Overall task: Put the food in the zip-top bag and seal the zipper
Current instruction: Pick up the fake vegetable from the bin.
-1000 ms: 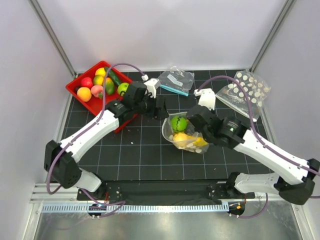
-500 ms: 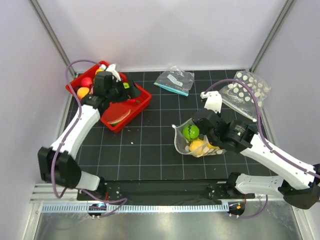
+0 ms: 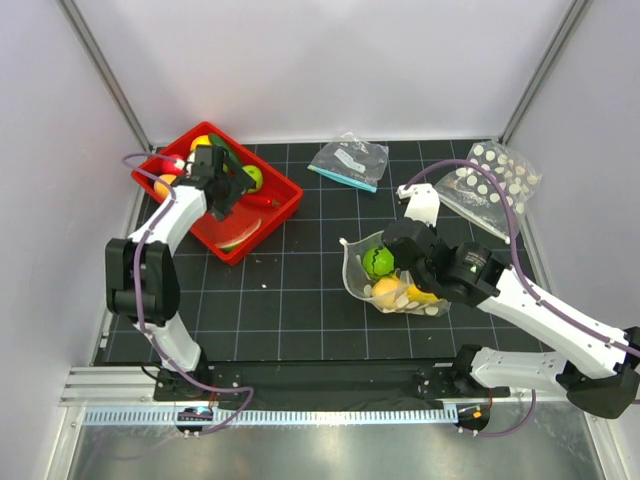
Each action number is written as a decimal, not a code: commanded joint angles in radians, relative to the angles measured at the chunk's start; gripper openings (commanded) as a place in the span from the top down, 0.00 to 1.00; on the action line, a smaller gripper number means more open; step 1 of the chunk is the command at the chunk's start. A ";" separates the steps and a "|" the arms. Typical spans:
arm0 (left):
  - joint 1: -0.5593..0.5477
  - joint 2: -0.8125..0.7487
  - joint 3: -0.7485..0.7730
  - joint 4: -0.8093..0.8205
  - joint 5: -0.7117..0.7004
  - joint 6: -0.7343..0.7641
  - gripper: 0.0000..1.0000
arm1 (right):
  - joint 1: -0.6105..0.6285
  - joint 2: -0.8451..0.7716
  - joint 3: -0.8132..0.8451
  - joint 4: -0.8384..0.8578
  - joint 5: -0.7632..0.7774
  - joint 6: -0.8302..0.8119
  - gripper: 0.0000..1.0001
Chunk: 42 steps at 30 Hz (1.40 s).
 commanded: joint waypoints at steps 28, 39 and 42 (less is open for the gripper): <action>-0.041 0.538 0.435 -0.252 -0.283 -0.354 0.23 | 0.003 -0.125 -0.048 0.095 -0.014 -0.035 0.99; -0.044 0.285 0.225 -0.158 -0.355 -0.399 1.00 | 0.003 -0.117 -0.060 0.113 -0.023 -0.038 0.99; -0.059 0.140 0.098 -0.102 -0.363 -0.428 1.00 | 0.003 -0.116 -0.065 0.121 -0.025 -0.039 0.99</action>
